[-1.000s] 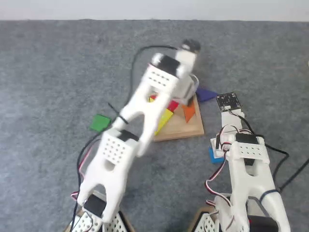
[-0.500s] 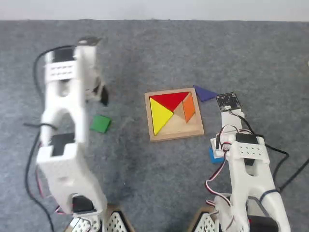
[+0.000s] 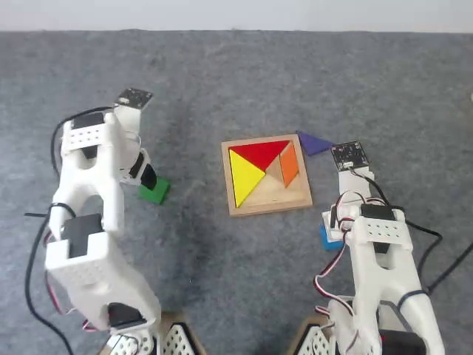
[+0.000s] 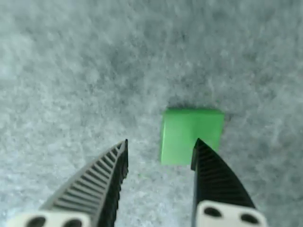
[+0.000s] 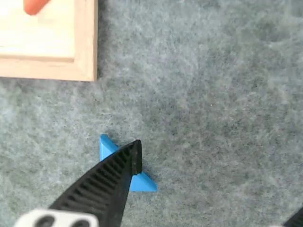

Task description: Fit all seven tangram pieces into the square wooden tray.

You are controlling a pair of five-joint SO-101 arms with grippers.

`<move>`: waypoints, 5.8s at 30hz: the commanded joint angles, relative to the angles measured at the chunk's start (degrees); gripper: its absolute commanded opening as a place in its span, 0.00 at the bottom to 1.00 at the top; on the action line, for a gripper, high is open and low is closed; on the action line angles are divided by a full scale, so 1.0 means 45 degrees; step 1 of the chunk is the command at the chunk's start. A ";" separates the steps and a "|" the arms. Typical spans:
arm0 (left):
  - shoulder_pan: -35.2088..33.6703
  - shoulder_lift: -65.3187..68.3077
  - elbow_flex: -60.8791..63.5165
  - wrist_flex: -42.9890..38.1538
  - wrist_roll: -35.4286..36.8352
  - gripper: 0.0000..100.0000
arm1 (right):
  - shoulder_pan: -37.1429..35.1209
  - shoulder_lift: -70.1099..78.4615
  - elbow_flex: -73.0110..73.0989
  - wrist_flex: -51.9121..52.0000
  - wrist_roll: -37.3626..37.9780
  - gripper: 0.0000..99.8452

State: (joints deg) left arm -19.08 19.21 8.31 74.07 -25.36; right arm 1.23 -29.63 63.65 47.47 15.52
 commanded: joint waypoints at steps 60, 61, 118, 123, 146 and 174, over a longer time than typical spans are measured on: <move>0.2930 0.0567 0.0889 0.0195 -0.0039 0.16 | 0.0127 -0.0420 -0.0078 -0.0029 0.0000 0.51; 0.2930 0.0567 0.0889 0.0371 -0.0039 0.19 | 0.0127 -0.0420 -0.0078 -0.0029 0.0000 0.51; 0.3458 -0.0078 0.3136 -0.0742 -0.0137 0.17 | 0.0127 -0.0342 -0.0078 -0.0107 0.0000 0.51; 0.3536 -0.0098 0.3136 -0.0723 0.0293 0.05 | 0.0127 -0.0361 -0.0078 -0.0088 0.0000 0.51; 0.9514 -0.3634 0.0947 -0.0274 0.3048 0.05 | 0.0127 -0.0381 -0.0078 -0.0049 0.0000 0.51; 1.0549 0.2462 -0.4757 0.0606 0.4884 0.23 | 0.0127 -0.0420 -0.0078 -0.0049 0.0000 0.51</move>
State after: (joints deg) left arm 28.40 31.08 -10.59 76.18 -4.18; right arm 1.23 -29.63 63.65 47.47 15.52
